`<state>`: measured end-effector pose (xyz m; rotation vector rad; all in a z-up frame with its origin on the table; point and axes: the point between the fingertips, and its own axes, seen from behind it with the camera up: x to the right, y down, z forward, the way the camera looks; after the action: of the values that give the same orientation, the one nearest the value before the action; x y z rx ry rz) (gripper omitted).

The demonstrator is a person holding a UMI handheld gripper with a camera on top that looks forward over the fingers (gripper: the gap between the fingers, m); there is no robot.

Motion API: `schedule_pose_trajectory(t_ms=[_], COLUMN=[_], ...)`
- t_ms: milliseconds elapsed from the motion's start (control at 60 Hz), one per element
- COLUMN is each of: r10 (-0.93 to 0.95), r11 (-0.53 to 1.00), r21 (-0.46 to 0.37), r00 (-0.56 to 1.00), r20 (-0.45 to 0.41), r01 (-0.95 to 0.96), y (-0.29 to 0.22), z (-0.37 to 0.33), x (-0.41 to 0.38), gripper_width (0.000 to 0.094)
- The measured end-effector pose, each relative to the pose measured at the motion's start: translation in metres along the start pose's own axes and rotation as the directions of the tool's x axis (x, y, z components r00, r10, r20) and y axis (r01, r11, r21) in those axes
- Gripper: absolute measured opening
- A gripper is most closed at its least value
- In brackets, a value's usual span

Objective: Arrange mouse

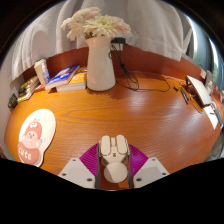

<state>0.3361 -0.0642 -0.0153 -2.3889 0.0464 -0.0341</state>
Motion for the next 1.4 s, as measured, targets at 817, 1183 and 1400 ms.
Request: schedule_pose_trajectory(t_ms=[817, 1183, 1400], r10=[-0.015, -0.02, -0.014], r11=[0.988, 0.999, 0.999], r21=[0.153, -0.044, -0.03], r00=[1.0, 1.0, 1.0], r20=[0.005, 0.018, 0.016], r01=[0.014, 0.021, 0.014], y=[-0.157, -0.042, -0.035], z=[-0.063, 0.021, 0.026], x=[-0.229, -0.288, -0.286], gripper_width=[0.0382, 0.0379, 0.0421])
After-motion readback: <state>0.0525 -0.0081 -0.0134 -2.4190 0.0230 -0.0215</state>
